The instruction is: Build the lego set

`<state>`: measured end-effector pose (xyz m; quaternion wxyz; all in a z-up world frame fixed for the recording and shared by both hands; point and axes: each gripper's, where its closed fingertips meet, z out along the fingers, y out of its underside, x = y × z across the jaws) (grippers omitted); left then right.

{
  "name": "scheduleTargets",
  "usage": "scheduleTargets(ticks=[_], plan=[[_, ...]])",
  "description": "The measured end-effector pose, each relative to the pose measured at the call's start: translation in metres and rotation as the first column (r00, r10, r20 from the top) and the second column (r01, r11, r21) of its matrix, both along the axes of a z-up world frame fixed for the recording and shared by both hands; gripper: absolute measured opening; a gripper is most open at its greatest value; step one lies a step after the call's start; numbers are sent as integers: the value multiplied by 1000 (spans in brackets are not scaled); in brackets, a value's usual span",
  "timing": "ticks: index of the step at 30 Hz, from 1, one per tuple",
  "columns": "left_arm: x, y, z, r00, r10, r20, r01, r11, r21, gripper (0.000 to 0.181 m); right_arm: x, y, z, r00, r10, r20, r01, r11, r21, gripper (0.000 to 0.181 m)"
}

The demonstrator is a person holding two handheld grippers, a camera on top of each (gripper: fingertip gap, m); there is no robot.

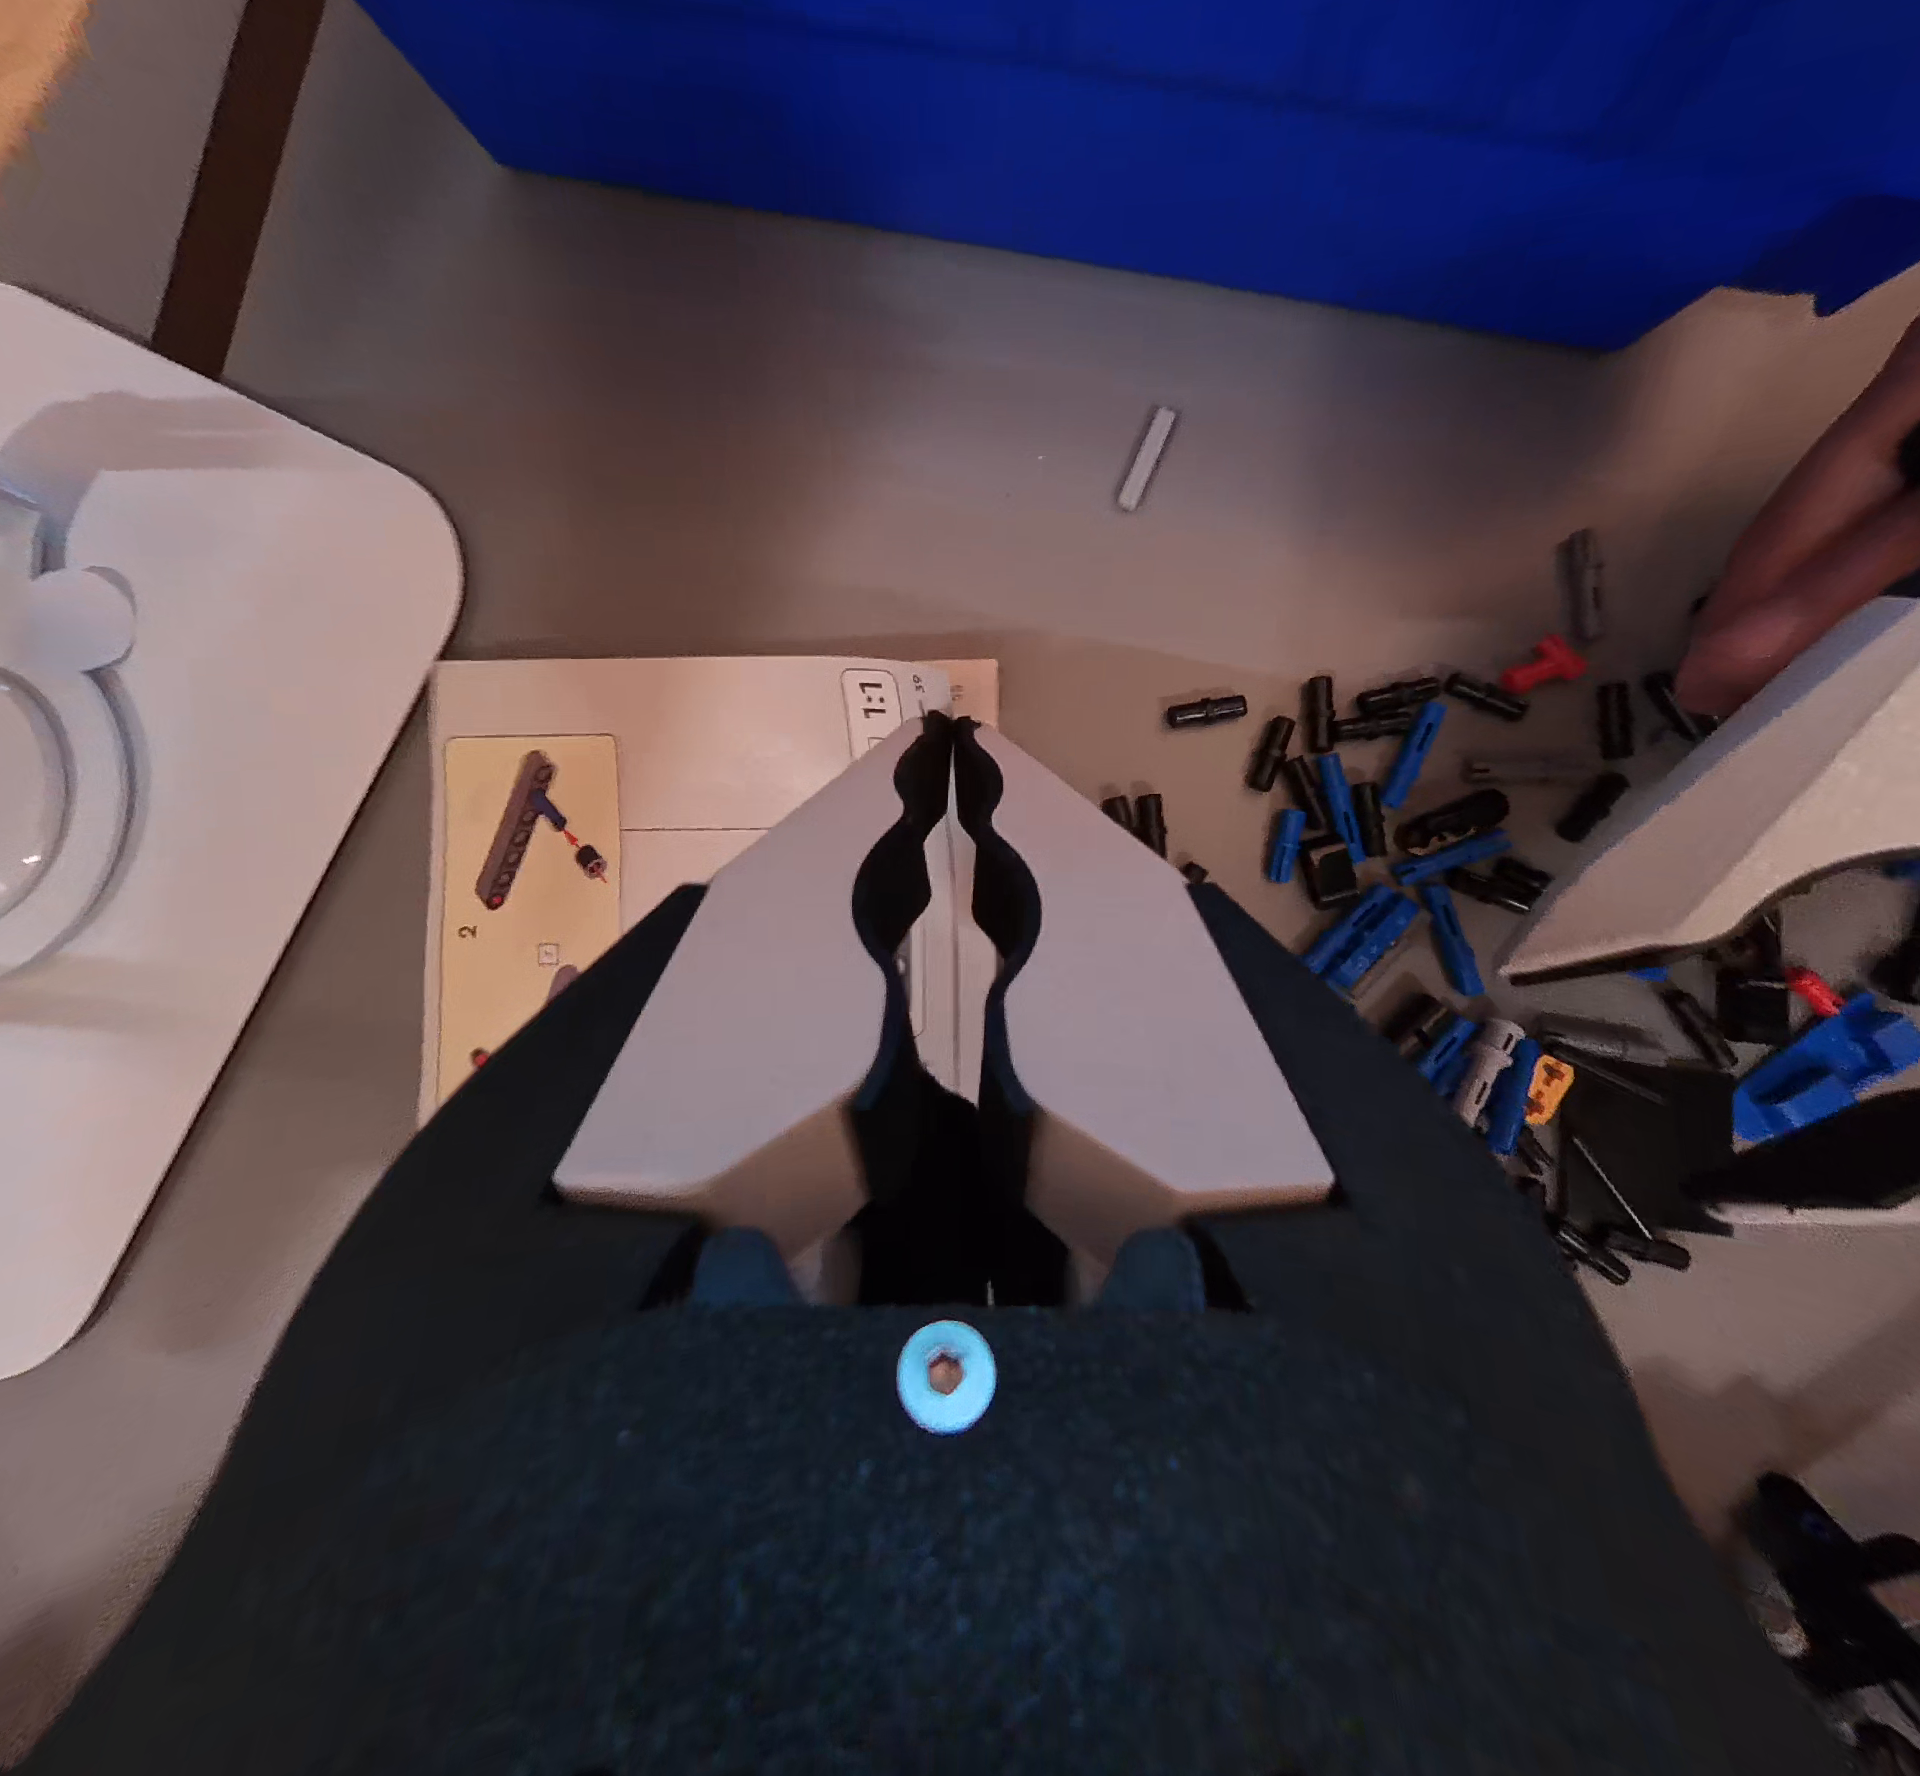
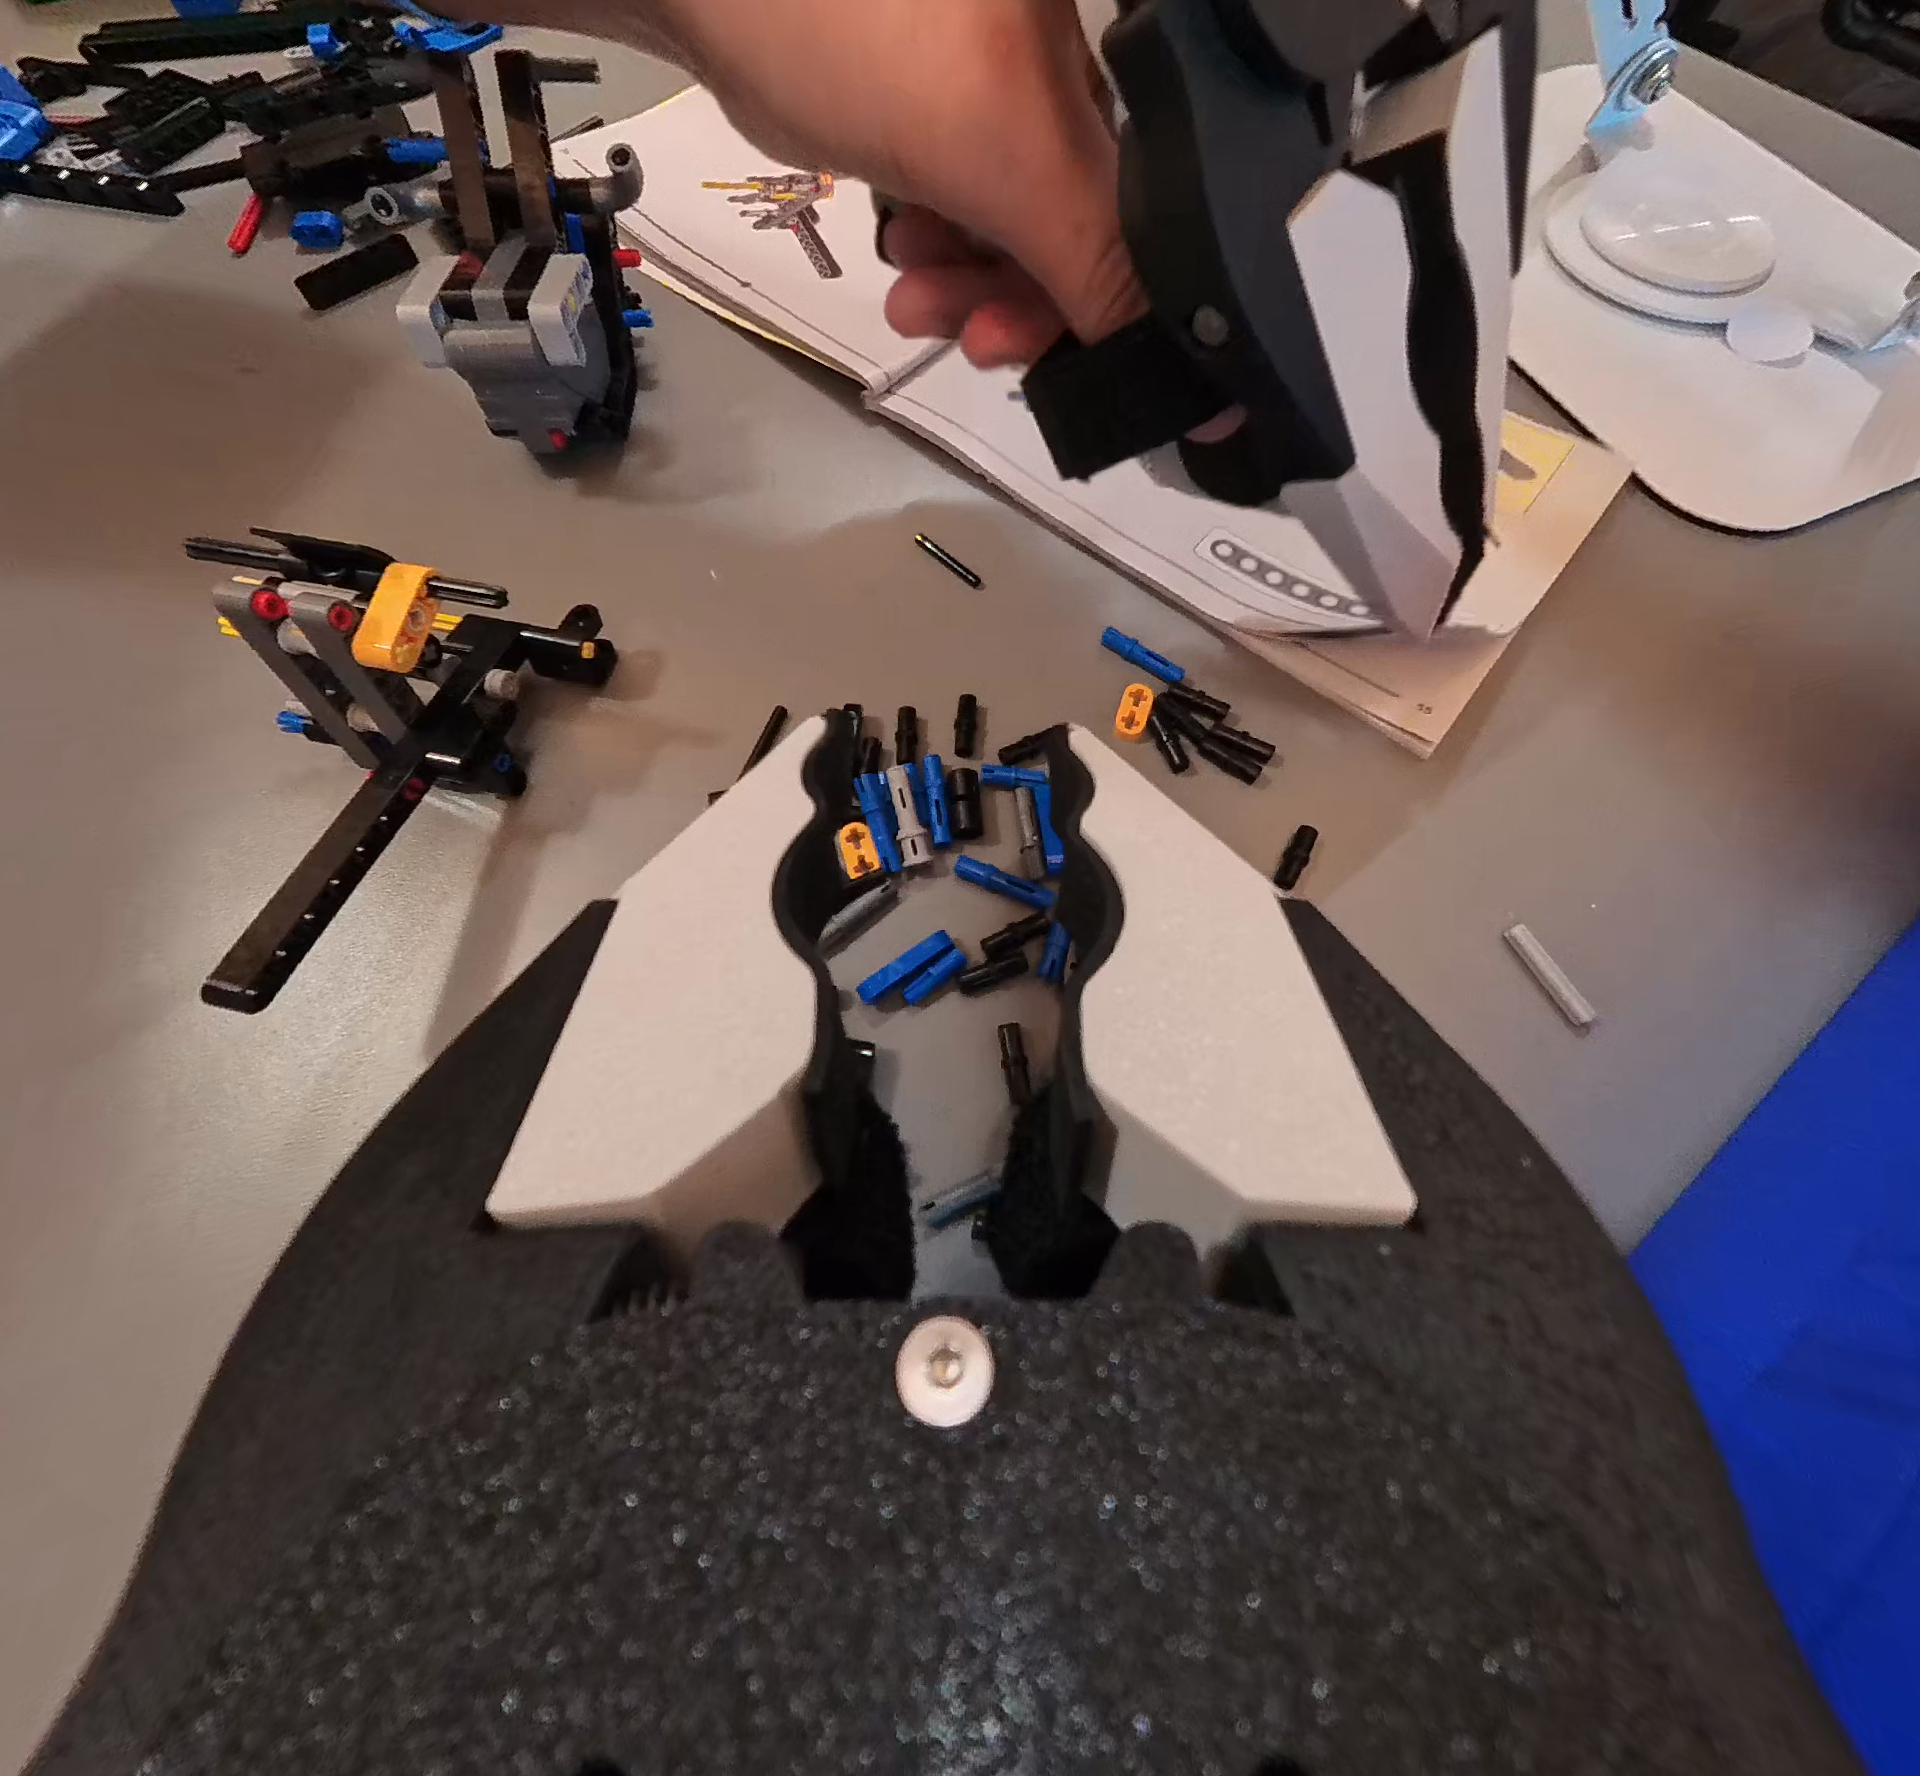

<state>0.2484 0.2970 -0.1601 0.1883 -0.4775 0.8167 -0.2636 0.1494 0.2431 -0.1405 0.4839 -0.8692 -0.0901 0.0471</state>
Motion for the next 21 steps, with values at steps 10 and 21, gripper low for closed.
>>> scheduleTargets(ticks=[10, 21], plan=[[-28, 21, 31, 998, 32, 52, -29, 998, -62, 0, 3, 0, -1, 1000, -14, 1, 14, 1000, -3, 36], [-107, 51, 85, 978, 141, 151, -78, 928, -364, 0, 5, 44, 12, 999, -40, -17, 40, 999, 21, 49]])
